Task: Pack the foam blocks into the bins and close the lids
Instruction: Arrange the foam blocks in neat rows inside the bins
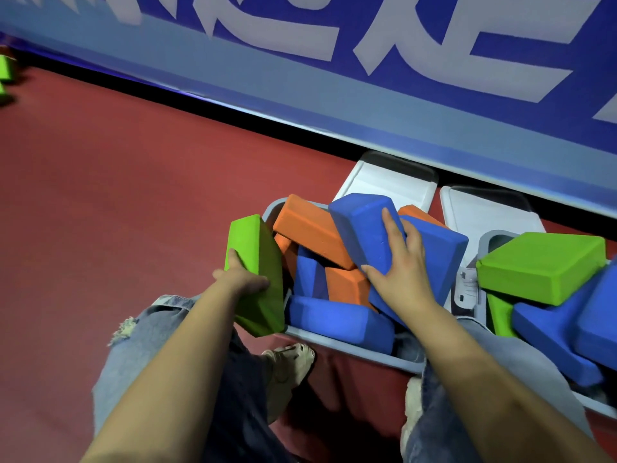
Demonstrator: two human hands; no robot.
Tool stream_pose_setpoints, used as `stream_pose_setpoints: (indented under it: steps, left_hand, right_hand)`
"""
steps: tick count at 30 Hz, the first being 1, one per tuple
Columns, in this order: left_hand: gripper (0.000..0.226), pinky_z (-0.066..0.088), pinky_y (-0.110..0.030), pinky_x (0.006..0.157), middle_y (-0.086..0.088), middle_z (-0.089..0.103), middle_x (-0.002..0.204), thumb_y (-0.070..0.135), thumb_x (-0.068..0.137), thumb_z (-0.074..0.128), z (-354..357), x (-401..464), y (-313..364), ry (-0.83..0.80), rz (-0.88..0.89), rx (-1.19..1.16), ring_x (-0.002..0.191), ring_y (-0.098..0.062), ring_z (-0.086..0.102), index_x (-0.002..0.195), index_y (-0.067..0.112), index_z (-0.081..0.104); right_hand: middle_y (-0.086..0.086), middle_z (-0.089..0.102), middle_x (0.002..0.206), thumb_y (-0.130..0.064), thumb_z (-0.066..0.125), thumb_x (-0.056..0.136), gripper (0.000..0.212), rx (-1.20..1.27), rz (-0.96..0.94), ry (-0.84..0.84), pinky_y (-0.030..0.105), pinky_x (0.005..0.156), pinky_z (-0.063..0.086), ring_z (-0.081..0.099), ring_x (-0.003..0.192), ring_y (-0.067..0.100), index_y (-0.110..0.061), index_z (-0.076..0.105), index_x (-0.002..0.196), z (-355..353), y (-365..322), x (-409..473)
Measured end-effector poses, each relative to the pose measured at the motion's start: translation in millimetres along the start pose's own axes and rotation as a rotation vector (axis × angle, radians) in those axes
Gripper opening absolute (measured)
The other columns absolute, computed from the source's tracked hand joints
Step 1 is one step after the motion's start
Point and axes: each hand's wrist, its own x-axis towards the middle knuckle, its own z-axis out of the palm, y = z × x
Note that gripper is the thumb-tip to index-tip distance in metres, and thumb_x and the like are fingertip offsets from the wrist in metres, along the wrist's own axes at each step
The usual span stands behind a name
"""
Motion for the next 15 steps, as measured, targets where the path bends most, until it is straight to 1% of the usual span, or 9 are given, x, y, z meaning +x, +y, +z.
stream_pose_setpoints:
  steps: [3,5,7,9,10,11,13,14,15]
  left_hand:
    - [0.107,0.038,-0.051,0.106,-0.014,0.007,0.154,0.035,0.077,0.073,-3,1,-2,0.060,0.024,-0.007,0.132,-0.043,0.031,0.150,0.040,-0.005]
    - [0.098,0.036,-0.050,0.106,-0.009,-0.002,0.158,0.029,0.081,0.070,-4,0,-1,0.070,0.074,0.049,0.135,-0.043,0.026,0.150,0.041,0.001]
    - [0.086,0.033,-0.051,0.108,-0.007,-0.009,0.158,0.028,0.083,0.066,-5,0,2,0.061,0.110,0.147,0.136,-0.042,0.022,0.150,0.038,0.013]
    - [0.078,0.023,-0.062,0.110,-0.006,-0.011,0.159,0.030,0.084,0.063,-3,2,7,0.079,0.112,0.271,0.140,-0.042,0.014,0.149,0.035,0.019]
    - [0.078,0.014,-0.068,0.110,-0.007,-0.013,0.159,0.030,0.084,0.061,-1,2,12,0.122,0.126,0.377,0.143,-0.041,0.007,0.149,0.034,0.017]
    - [0.080,0.005,-0.072,0.107,-0.009,-0.014,0.159,0.029,0.086,0.058,2,0,18,0.195,0.172,0.543,0.145,-0.040,0.000,0.151,0.033,0.012]
    - [0.080,-0.005,-0.071,0.106,-0.012,-0.014,0.159,0.028,0.088,0.052,11,-1,34,0.351,0.423,0.908,0.146,-0.038,-0.007,0.152,0.029,0.004]
    - [0.079,-0.005,-0.067,0.109,-0.011,-0.011,0.160,0.029,0.089,0.050,15,2,44,0.359,0.567,1.001,0.147,-0.035,-0.007,0.153,0.028,0.004]
    - [0.079,0.000,-0.061,0.113,-0.011,-0.007,0.160,0.032,0.088,0.051,19,8,53,0.310,0.674,1.006,0.147,-0.032,-0.003,0.153,0.027,0.006]
  right_hand:
    - [0.009,0.017,0.151,-0.016,0.075,0.078,0.101,0.030,0.007,0.018,0.037,0.115,0.022,0.018,0.140,0.025,-0.044,0.003,0.143,1,-3,1]
    - [0.008,0.017,0.151,-0.016,0.076,0.077,0.100,0.041,0.009,0.036,0.038,0.115,0.023,0.018,0.140,0.024,-0.046,0.006,0.143,-1,-2,2]
    - [0.008,0.017,0.152,-0.017,0.076,0.077,0.099,0.040,0.021,0.049,0.038,0.115,0.023,0.018,0.141,0.024,-0.046,0.008,0.143,-5,2,3]
    - [0.008,0.015,0.153,-0.017,0.075,0.077,0.097,0.051,0.043,0.046,0.035,0.115,0.020,0.016,0.142,0.024,-0.043,0.011,0.145,-9,6,6]
    - [0.008,0.013,0.154,-0.017,0.075,0.078,0.096,0.049,0.047,0.029,0.033,0.115,0.019,0.015,0.143,0.024,-0.042,0.012,0.146,-10,7,8]
    - [0.008,0.011,0.154,-0.017,0.074,0.079,0.094,0.039,0.044,-0.001,0.033,0.114,0.019,0.014,0.143,0.024,-0.042,0.012,0.146,-10,7,11]
    - [0.008,0.009,0.155,-0.019,0.072,0.081,0.092,0.020,0.035,-0.048,0.034,0.115,0.019,0.013,0.143,0.024,-0.042,0.011,0.146,-9,7,22]
    - [0.008,0.011,0.154,-0.018,0.071,0.080,0.092,0.022,0.029,-0.044,0.037,0.116,0.021,0.014,0.143,0.025,-0.042,0.011,0.146,-8,6,29]
    - [0.009,0.013,0.153,-0.018,0.072,0.079,0.093,0.032,0.021,-0.027,0.040,0.116,0.023,0.017,0.142,0.026,-0.041,0.012,0.147,-7,5,37]
